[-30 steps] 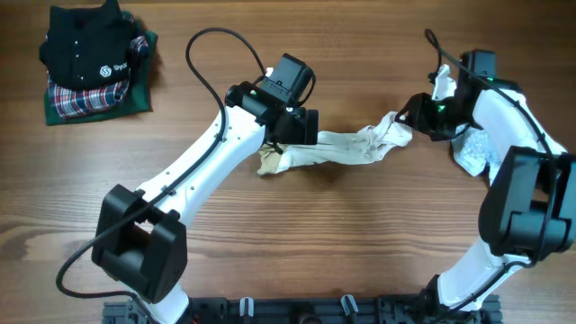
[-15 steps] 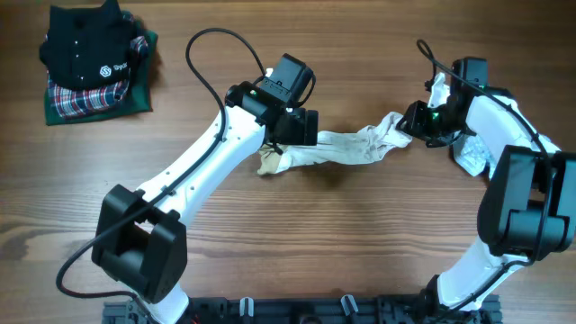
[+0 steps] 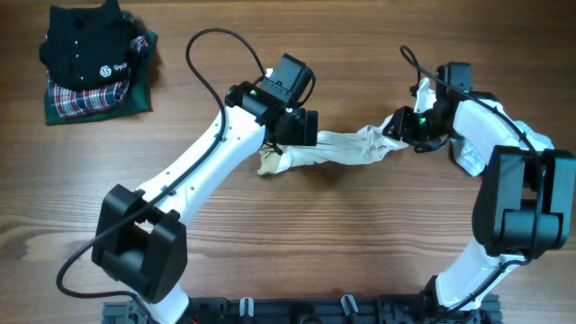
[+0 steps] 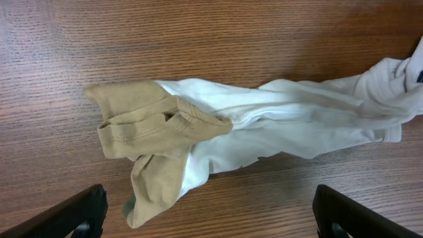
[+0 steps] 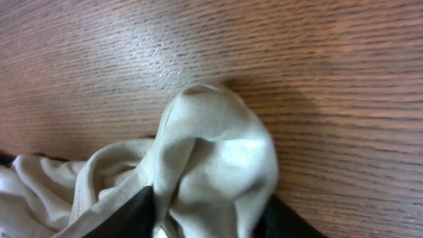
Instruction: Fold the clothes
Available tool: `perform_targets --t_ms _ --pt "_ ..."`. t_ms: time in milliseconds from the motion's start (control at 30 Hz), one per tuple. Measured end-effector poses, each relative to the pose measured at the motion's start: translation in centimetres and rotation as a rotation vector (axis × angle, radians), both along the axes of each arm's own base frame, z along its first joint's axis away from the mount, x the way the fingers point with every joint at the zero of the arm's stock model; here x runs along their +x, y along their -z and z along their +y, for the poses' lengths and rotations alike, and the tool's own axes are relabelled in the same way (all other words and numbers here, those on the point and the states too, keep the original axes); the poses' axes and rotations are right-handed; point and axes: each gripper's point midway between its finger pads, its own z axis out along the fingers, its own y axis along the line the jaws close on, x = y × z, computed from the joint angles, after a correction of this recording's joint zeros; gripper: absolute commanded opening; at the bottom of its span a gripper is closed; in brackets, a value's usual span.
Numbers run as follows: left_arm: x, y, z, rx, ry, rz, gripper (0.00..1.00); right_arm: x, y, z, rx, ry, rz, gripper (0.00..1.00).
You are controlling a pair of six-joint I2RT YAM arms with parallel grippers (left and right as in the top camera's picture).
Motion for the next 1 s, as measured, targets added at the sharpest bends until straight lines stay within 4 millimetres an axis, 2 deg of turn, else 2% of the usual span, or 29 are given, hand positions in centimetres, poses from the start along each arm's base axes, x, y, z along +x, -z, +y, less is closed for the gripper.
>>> perform_targets --t_ms 100,200,333,433,467,567,633,700,767,800,867,900,933,1000 --pt "0.0 0.0 0.0 -0.001 0.000 0.000 1.00 0.3 0.0 -0.2 -0.010 0.008 -0.009 0.04" --pt "0.0 0.0 0.0 0.000 0.000 0.000 1.00 0.2 0.0 -0.2 -0.009 0.018 -0.002 0.04" --pt "0.0 0.0 0.1 0.000 -0.002 0.001 0.99 -0.9 -0.2 -0.5 0.001 0.032 0.041 0.04" --pt "0.5 0.0 0.9 -0.002 -0.028 0.002 0.99 -0.9 -3.2 -0.8 -0.004 0.039 -0.015 0.04" --pt "0.9 0.0 1.6 -0.006 -0.052 0.007 0.99 -0.7 -5.9 -0.8 -0.009 0.036 -0.082 0.04" --pt "1.5 0.1 3.4 -0.017 -0.102 0.030 0.98 -1.1 -10.7 -0.5 -0.008 0.023 -0.192 0.04" --pt "1.7 0.2 4.5 -0.017 -0.131 0.046 0.99 -1.5 -12.0 -0.1 0.008 -0.004 -0.217 0.04" --pt "2.1 -0.1 5.5 -0.025 -0.160 0.041 1.00 -2.1 -12.1 0.6 0.037 -0.035 -0.202 0.04" --pt "2.5 -2.0 6.8 -0.051 -0.191 0.003 1.00 -2.3 -12.2 1.6 0.063 -0.074 -0.208 0.04" --pt "2.6 -4.0 7.8 -0.073 -0.214 -0.039 1.00 -2.4 -12.3 2.6 0.074 -0.105 -0.211 0.04" --pt "2.3 -7.8 9.6 -0.110 -0.251 -0.121 1.00 -2.9 -12.4 5.5 0.092 -0.189 -0.215 0.04" --pt "1.7 -9.6 10.4 -0.126 -0.265 -0.157 1.00 -3.2 -12.6 7.8 0.103 -0.253 -0.226 0.04" --pt "1.3 -10.8 10.9 -0.138 -0.273 -0.183 1.00 -3.3 -12.7 9.0 0.105 -0.283 -0.235 0.04" --pt "0.7 -11.2 11.5 -0.133 -0.283 -0.177 1.00 -3.6 -12.8 11.3 0.111 -0.330 -0.248 0.04"
